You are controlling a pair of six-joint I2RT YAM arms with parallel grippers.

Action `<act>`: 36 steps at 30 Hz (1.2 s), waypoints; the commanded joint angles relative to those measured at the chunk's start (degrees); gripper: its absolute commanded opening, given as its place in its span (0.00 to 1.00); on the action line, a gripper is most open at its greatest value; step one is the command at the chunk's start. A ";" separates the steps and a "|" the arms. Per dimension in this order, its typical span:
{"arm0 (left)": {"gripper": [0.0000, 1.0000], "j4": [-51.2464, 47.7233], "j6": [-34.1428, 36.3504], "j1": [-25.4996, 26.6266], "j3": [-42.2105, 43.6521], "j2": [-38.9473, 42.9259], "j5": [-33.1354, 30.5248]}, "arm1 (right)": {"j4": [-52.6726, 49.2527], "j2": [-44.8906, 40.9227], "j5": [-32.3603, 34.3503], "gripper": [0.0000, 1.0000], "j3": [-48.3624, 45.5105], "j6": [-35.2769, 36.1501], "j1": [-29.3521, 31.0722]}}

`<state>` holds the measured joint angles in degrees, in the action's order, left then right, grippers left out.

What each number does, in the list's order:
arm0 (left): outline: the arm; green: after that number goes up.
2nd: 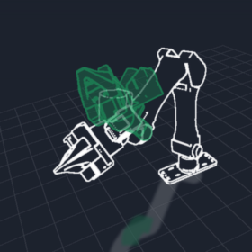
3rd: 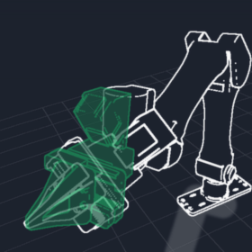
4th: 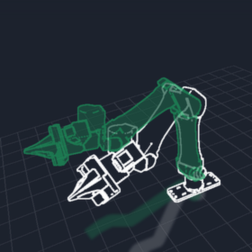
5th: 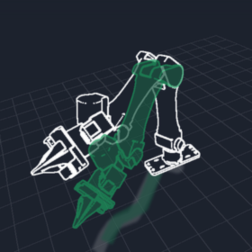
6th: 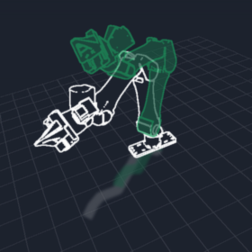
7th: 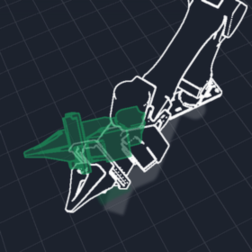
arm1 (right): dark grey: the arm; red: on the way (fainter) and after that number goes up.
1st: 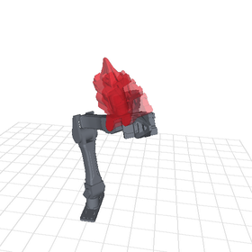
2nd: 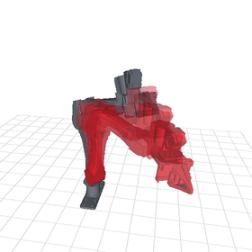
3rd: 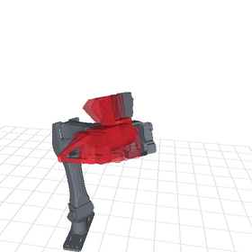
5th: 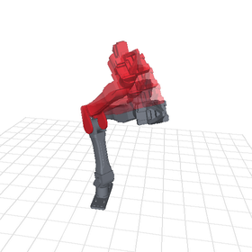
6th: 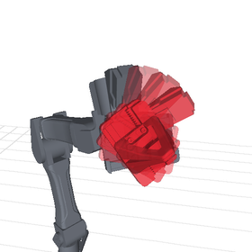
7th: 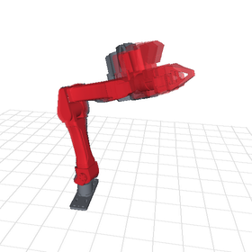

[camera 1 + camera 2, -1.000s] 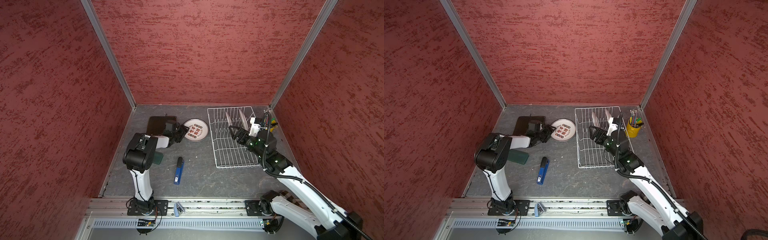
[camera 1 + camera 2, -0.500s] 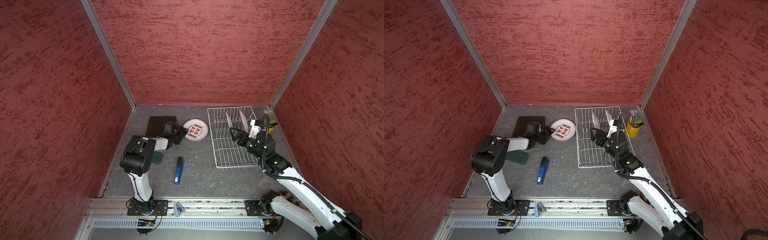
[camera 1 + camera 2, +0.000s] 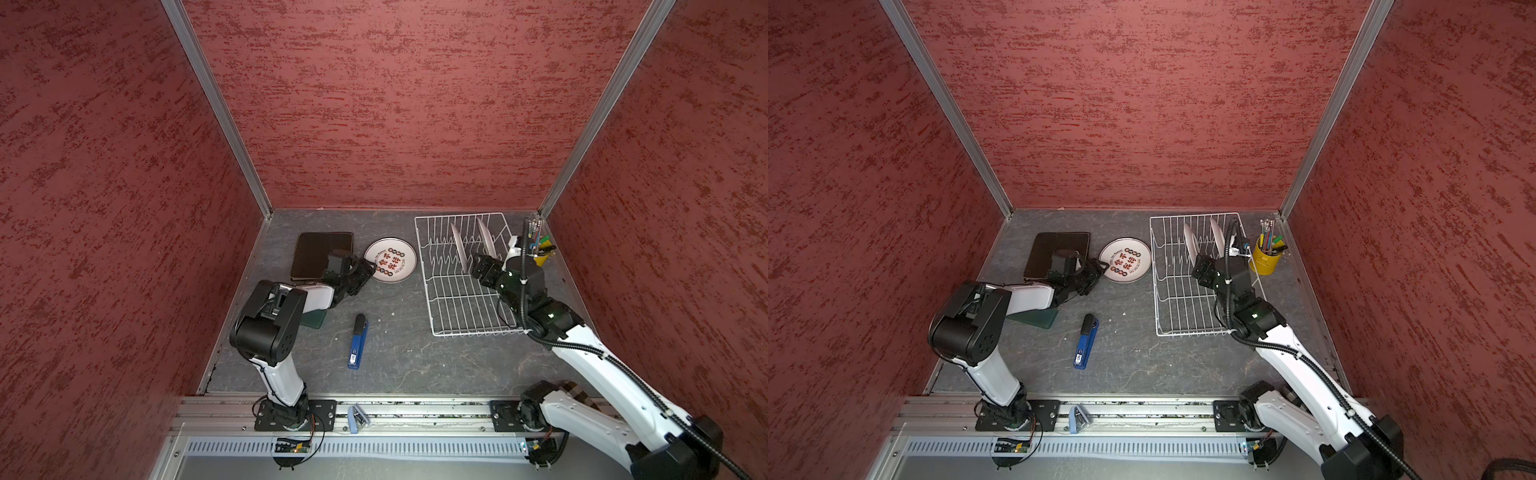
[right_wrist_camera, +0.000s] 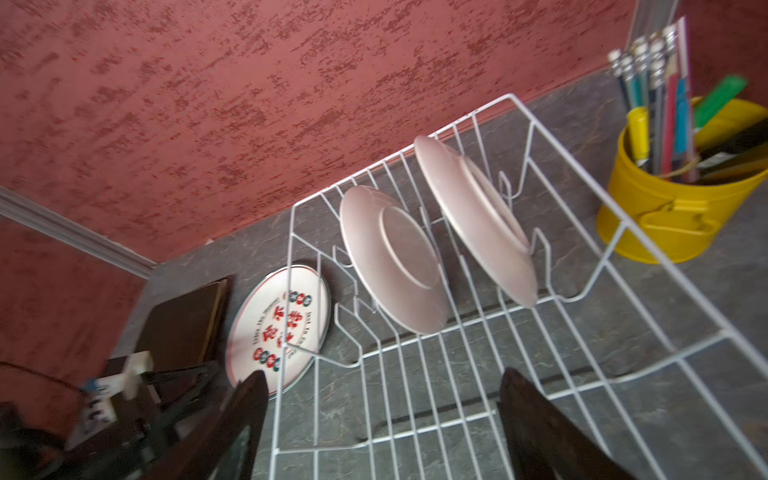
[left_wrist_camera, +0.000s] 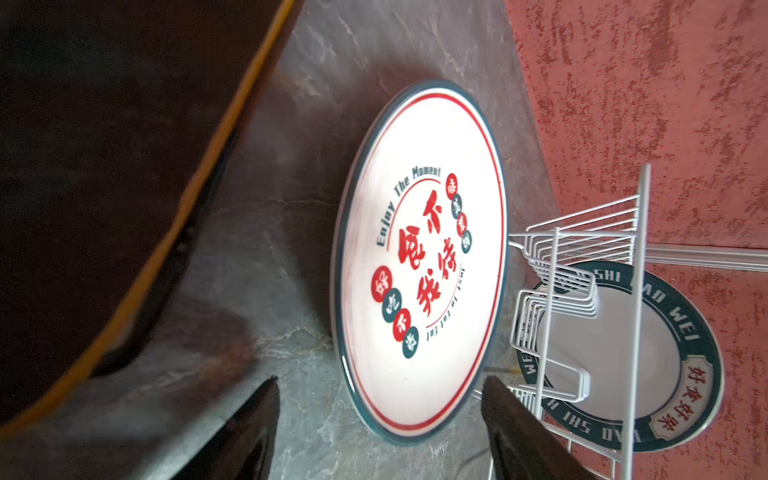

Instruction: Unload the plates from the dish rack

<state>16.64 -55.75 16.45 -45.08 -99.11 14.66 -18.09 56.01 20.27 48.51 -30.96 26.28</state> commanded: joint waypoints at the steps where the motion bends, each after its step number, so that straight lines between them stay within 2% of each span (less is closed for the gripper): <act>1: 0.77 -0.32 1.58 0.87 0.86 3.43 -1.05 | -7.90 3.06 9.79 0.89 6.39 7.46 -0.30; 6: 0.77 -1.44 3.22 3.64 2.11 7.23 -3.21 | -13.29 9.48 12.63 0.89 12.13 13.99 -0.36; 13: 0.77 -0.31 3.91 6.42 4.38 12.05 -6.72 | -10.00 17.34 13.91 0.90 15.34 20.59 -0.66; 19: 0.77 0.27 3.81 8.53 5.48 13.71 -8.18 | -10.84 30.34 20.22 0.88 22.88 26.07 -1.65; 22: 0.77 0.93 3.54 8.43 6.13 14.02 -8.19 | -10.67 34.95 23.75 0.85 25.56 29.16 -1.84; 36: 0.77 1.78 3.71 8.60 5.79 12.68 -7.12 | -10.19 44.50 22.77 0.68 32.03 33.09 -5.40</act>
<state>17.08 -53.06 24.82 -39.42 -86.17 7.44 -28.53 99.02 41.45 78.59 0.23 21.65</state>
